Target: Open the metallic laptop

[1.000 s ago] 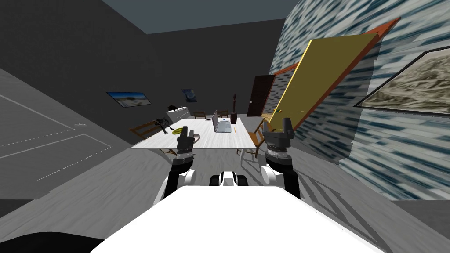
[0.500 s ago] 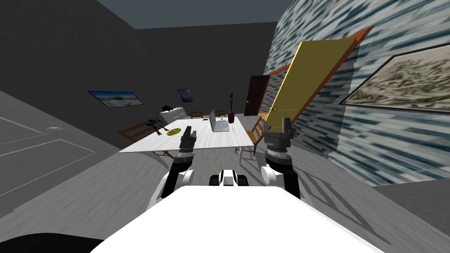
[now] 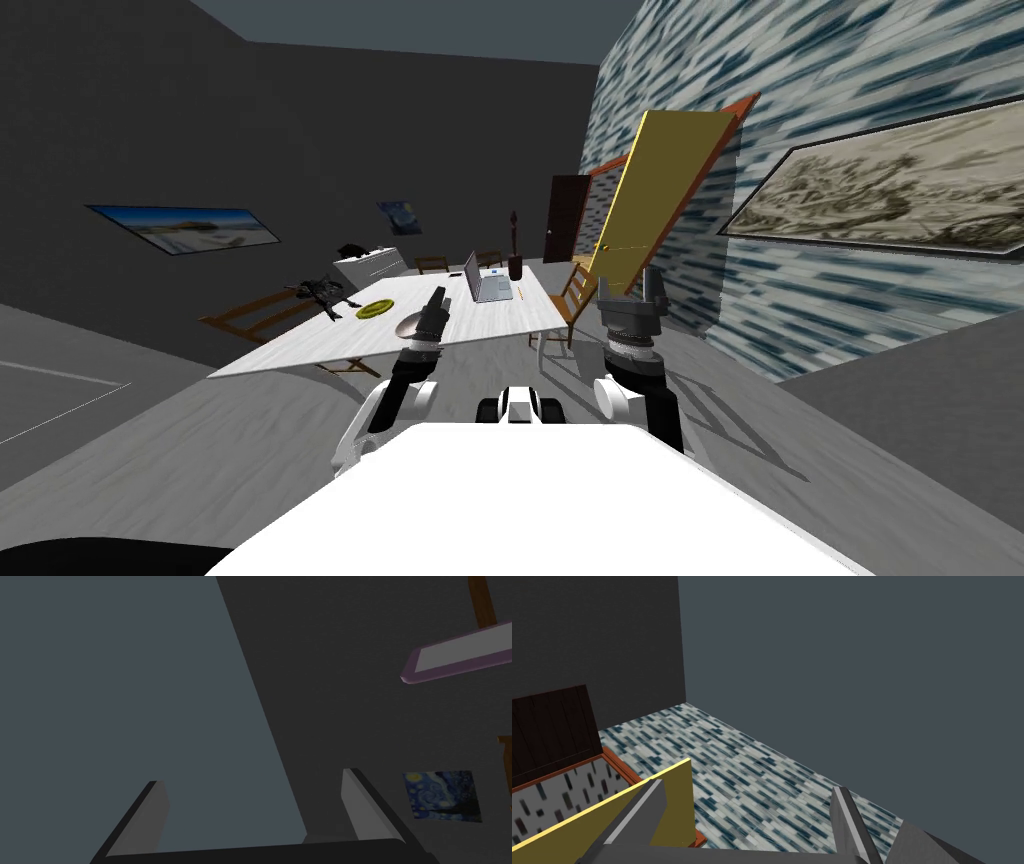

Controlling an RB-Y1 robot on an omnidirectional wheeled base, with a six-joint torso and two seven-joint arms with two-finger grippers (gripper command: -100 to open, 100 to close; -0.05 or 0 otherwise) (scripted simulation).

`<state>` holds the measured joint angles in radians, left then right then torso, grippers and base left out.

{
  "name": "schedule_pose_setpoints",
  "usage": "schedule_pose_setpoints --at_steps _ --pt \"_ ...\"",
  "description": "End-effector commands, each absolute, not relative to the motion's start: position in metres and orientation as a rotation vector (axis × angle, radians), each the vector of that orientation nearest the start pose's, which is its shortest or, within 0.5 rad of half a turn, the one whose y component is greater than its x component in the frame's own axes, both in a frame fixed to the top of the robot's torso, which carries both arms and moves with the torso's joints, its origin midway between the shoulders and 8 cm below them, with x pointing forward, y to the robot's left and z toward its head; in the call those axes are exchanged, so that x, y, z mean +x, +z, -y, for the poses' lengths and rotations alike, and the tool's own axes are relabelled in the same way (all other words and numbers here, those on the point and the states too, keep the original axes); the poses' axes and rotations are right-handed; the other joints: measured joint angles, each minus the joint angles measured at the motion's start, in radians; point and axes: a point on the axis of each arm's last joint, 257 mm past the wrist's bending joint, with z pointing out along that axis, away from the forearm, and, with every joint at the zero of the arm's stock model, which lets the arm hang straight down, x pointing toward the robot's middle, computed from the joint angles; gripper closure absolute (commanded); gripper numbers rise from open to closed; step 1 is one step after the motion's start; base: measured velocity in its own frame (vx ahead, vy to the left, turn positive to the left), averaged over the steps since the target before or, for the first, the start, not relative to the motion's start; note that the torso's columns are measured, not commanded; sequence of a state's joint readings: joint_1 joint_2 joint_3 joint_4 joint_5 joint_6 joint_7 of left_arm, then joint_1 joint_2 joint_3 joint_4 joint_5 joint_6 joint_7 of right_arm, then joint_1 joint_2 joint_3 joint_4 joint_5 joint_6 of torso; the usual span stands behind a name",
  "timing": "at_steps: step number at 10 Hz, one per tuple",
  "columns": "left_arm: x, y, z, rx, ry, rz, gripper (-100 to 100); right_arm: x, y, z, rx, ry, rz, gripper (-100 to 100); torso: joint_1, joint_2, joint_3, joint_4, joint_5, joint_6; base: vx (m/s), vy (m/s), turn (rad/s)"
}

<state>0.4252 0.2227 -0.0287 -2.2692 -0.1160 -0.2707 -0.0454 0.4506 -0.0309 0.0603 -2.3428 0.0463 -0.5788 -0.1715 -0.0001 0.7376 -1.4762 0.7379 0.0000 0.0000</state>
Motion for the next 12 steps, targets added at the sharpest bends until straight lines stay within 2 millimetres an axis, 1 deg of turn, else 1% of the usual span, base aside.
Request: schedule_pose_setpoints --at_steps 1,6,10,11,12 --pt "0.406 -0.019 -0.244 -0.521 -1.116 -1.045 -100 0.32 0.079 0.24 0.519 1.556 -0.502 0 0.0 0.0 0.0 0.0 0.0 0.0 -0.003 0.02 -0.255" --pt "0.438 -0.036 -0.26 -0.517 -1.015 -1.154 -100 0.32 0.079 0.24 0.519 1.556 -0.502 0 0.0 0.0 0.0 0.0 0.0 0.0 -0.003 0.025 -0.254" --pt "0.462 -0.05 -0.288 -0.544 -0.898 -1.231 -100 0.32 0.079 0.24 0.519 1.556 -0.502 0 0.0 0.001 0.0 0.0 0.0 0.0 -0.012 0.034 -0.241" --pt "0.462 -0.051 -0.289 -0.547 -0.896 -1.234 -100 0.32 0.079 0.24 0.519 1.556 -0.502 0 0.0 0.001 0.0 0.0 0.0 0.0 -0.011 0.025 -0.092" --pt "0.468 -0.055 -0.299 -0.56 -0.86 -1.252 -100 0.32 0.079 0.24 0.519 1.556 -0.502 0 0.0 0.0 0.0 0.0 0.0 -0.001 -0.01 0.017 -0.149"
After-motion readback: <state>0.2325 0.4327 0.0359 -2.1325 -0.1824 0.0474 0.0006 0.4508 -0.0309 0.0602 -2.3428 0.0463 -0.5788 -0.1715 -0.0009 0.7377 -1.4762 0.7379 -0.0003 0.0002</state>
